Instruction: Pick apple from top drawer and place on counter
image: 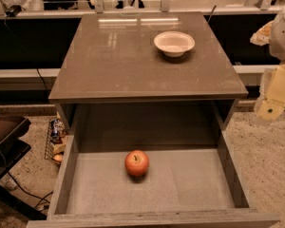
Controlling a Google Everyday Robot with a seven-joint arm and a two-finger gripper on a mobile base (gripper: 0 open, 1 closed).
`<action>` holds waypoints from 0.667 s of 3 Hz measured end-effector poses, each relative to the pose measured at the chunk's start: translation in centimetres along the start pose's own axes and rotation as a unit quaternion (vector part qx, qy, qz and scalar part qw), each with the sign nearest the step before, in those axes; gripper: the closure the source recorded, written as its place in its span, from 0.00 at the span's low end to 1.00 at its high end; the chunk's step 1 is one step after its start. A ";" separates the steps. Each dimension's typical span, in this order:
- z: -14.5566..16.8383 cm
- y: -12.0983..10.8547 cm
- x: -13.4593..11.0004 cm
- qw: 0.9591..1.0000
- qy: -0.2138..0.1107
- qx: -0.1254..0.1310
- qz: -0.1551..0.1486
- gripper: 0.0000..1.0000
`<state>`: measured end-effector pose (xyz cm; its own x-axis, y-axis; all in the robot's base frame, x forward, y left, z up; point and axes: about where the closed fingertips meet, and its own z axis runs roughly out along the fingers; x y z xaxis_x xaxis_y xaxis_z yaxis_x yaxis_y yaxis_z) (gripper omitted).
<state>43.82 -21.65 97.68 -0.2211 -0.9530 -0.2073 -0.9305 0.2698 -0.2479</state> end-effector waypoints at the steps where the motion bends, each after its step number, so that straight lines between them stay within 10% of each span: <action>1: 0.2 -0.2 0.0 1.000 0.001 -0.002 0.003 0.00; 2: 1.0 -0.7 0.1 1.000 0.005 -0.007 0.013 0.00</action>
Offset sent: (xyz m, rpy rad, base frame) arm 0.0173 -0.0040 -0.0196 0.0023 0.0607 -0.0469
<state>44.79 -21.76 96.92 -0.2480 -0.9469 -0.2047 -0.9283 0.2927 -0.2294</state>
